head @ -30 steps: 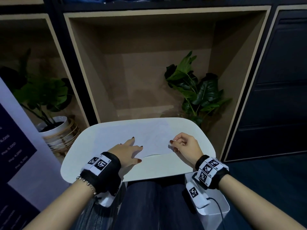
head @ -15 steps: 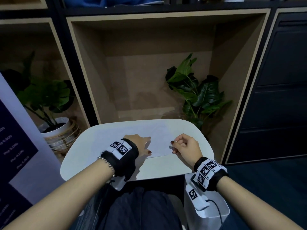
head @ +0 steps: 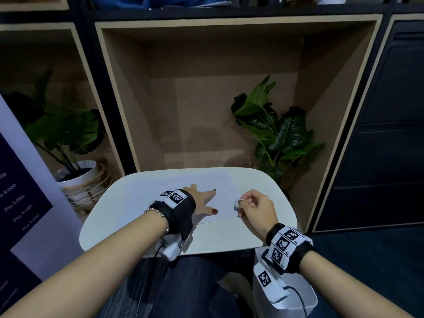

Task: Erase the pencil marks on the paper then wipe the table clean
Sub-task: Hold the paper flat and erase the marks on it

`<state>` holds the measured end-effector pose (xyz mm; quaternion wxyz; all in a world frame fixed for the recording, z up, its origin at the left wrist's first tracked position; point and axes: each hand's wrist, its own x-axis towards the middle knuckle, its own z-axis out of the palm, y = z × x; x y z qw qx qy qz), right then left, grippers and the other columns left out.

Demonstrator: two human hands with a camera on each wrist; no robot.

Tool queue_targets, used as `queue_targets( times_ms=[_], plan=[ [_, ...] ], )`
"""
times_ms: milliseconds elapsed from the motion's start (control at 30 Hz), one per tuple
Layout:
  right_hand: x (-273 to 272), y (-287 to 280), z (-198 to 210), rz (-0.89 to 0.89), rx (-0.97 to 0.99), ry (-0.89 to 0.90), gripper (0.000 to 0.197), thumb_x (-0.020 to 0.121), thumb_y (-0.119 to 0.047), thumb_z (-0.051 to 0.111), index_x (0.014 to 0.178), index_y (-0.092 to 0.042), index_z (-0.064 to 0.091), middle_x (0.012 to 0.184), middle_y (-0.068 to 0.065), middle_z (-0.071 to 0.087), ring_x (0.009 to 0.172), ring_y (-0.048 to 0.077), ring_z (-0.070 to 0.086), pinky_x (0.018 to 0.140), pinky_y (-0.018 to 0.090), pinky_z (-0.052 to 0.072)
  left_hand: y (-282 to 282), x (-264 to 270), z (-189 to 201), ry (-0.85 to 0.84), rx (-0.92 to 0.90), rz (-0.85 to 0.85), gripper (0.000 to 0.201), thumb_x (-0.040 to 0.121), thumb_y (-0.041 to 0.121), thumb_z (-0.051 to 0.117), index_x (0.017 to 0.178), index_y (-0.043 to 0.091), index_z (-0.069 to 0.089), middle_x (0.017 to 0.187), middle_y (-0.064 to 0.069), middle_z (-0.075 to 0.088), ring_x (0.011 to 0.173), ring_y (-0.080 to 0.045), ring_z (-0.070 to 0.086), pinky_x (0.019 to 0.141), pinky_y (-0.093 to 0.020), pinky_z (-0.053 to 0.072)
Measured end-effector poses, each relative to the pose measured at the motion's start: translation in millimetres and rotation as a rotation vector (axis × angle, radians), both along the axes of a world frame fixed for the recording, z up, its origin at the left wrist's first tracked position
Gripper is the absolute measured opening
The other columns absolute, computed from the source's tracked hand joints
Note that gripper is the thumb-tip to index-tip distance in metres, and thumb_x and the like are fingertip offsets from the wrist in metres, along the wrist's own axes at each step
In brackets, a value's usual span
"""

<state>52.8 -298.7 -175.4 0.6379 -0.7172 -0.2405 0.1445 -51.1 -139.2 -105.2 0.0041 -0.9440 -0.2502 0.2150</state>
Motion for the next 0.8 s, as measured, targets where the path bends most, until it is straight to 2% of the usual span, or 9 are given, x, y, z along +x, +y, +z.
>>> queue_targets(
  times_ms=[133, 367, 433, 500, 533, 567, 667, 733, 800],
  plan=[
    [5.0, 0.1, -3.0, 0.019, 0.04, 0.039, 0.007, 0.09, 0.002, 0.058, 0.085, 0.0, 0.062, 0.075, 0.018, 0.069, 0.055, 0.023, 0.06, 0.064, 0.036, 0.058, -2.0, 3.3, -3.3, 0.014, -0.018, -0.004, 0.077, 0.087, 0.077, 0.038, 0.151, 0.052, 0.006, 0.15, -0.019, 0.024, 0.128, -0.043, 0.04, 0.106, -0.048, 0.038],
    [9.7, 2.7, -4.2, 0.037, 0.048, 0.024, 0.002, 0.093, -0.003, 0.062, 0.091, -0.002, 0.062, 0.072, 0.011, 0.07, 0.053, 0.023, 0.062, 0.067, 0.039, 0.06, -5.0, 7.3, -4.3, 0.032, -0.04, 0.001, 0.077, 0.088, 0.075, 0.038, 0.152, 0.05, 0.005, 0.144, -0.02, 0.027, 0.121, -0.041, 0.048, 0.103, -0.045, 0.041],
    [9.2, 3.6, -4.7, 0.055, 0.072, 0.046, 0.003, 0.092, -0.004, 0.064, 0.09, -0.003, 0.063, 0.07, 0.012, 0.07, 0.056, 0.03, 0.062, 0.067, 0.04, 0.059, -5.9, 7.1, -2.3, 0.044, -0.044, 0.009, 0.076, 0.089, 0.074, 0.038, 0.153, 0.05, 0.004, 0.145, -0.02, 0.026, 0.123, -0.041, 0.047, 0.105, -0.046, 0.039],
    [8.0, 3.9, -4.0, 0.082, 0.094, 0.078, 0.005, 0.091, -0.006, 0.067, 0.09, -0.003, 0.063, 0.07, 0.012, 0.07, 0.066, 0.043, 0.065, 0.065, 0.037, 0.056, -6.3, 7.2, -0.9, 0.045, -0.042, 0.01, 0.076, 0.089, 0.073, 0.038, 0.153, 0.049, 0.004, 0.145, -0.02, 0.027, 0.124, -0.041, 0.046, 0.107, -0.047, 0.038],
    [7.2, 3.9, -2.9, 0.097, 0.095, 0.089, 0.007, 0.09, -0.007, 0.069, 0.09, -0.003, 0.064, 0.07, 0.012, 0.07, 0.07, 0.045, 0.065, 0.063, 0.036, 0.055, -6.8, 7.1, -0.7, 0.044, -0.04, 0.01, 0.076, 0.089, 0.073, 0.038, 0.153, 0.049, 0.004, 0.144, -0.02, 0.027, 0.125, -0.041, 0.046, 0.107, -0.047, 0.038],
    [6.3, 4.2, -1.6, 0.108, 0.092, 0.094, 0.008, 0.089, -0.007, 0.071, 0.089, -0.002, 0.065, 0.071, 0.012, 0.07, 0.068, 0.043, 0.065, 0.062, 0.035, 0.054, -7.0, 7.2, -0.6, 0.044, -0.036, 0.007, 0.076, 0.089, 0.074, 0.038, 0.153, 0.049, 0.004, 0.144, -0.02, 0.027, 0.124, -0.041, 0.046, 0.107, -0.047, 0.038],
    [4.3, 5.3, 3.9, 0.13, 0.043, 0.048, 0.006, 0.088, -0.009, 0.072, 0.089, -0.006, 0.067, 0.071, 0.01, 0.072, 0.056, 0.022, 0.063, 0.056, 0.03, 0.05, -8.4, 7.6, -1.3, 0.047, -0.04, 0.001, 0.076, 0.089, 0.074, 0.039, 0.152, 0.05, 0.004, 0.143, -0.02, 0.027, 0.121, -0.041, 0.048, 0.105, -0.047, 0.039],
    [5.4, 6.3, 6.3, 0.139, -0.006, -0.005, 0.004, 0.089, -0.011, 0.072, 0.09, -0.009, 0.068, 0.067, 0.003, 0.071, 0.051, 0.017, 0.061, 0.051, 0.026, 0.049, -8.1, 7.9, -2.2, 0.043, -0.046, -0.005, 0.076, 0.088, 0.074, 0.039, 0.152, 0.051, 0.003, 0.143, -0.02, 0.027, 0.12, -0.042, 0.049, 0.105, -0.047, 0.04],
    [6.5, 6.5, 6.0, 0.149, -0.011, 0.003, 0.003, 0.089, -0.011, 0.071, 0.089, -0.009, 0.068, 0.066, 0.001, 0.069, 0.052, 0.018, 0.059, 0.05, 0.026, 0.047, -6.6, 7.7, -3.2, 0.037, -0.053, -0.011, 0.076, 0.088, 0.075, 0.039, 0.151, 0.052, 0.004, 0.142, -0.02, 0.027, 0.119, -0.042, 0.049, 0.105, -0.048, 0.04]
  ],
)
